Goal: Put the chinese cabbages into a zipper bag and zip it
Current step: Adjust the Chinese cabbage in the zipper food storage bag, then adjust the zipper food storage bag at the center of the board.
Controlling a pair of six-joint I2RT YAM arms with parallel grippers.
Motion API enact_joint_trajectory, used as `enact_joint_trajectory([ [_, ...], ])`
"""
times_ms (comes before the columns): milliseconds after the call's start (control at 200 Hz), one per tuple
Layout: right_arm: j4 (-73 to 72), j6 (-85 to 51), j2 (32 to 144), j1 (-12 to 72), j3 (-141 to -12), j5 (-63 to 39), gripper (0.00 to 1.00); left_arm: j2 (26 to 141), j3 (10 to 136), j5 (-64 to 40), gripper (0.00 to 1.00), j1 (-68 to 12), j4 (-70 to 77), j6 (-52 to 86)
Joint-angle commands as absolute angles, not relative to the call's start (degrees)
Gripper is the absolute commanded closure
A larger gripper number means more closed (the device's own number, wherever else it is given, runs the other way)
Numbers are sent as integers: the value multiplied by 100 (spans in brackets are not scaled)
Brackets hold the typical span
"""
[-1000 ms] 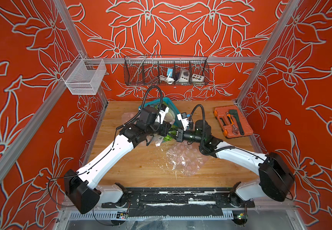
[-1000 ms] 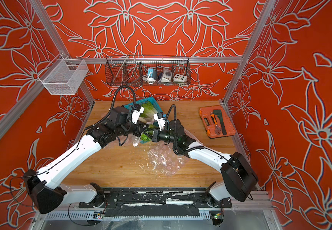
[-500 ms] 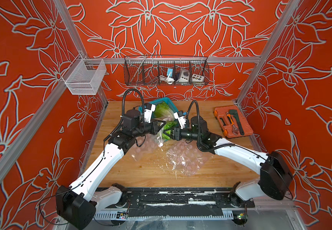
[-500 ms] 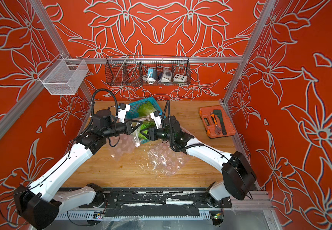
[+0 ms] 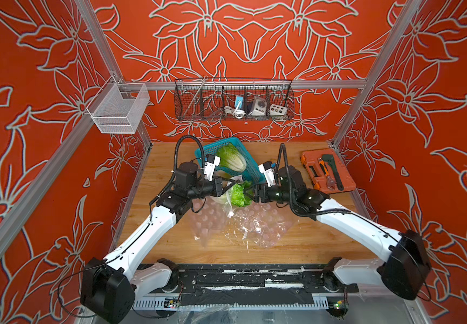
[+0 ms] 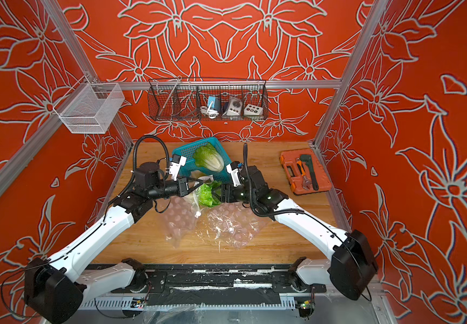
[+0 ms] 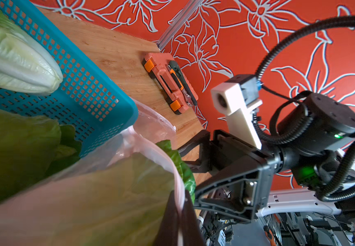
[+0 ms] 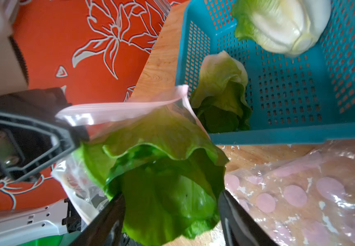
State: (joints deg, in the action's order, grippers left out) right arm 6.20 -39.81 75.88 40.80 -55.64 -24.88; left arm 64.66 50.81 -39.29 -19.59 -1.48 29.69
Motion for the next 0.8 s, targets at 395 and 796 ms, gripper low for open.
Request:
enact_joint_trajectory([
  [395, 91, -6099, 6462, 3327, -3631, -2024, 57, 6267, 5141, -3876, 96, -1986, 501, 3287],
  [796, -1768, -6996, 7049, 3333, -3594, -2670, 53, 6352, 5146, -3815, 95, -2191, 580, 3322],
])
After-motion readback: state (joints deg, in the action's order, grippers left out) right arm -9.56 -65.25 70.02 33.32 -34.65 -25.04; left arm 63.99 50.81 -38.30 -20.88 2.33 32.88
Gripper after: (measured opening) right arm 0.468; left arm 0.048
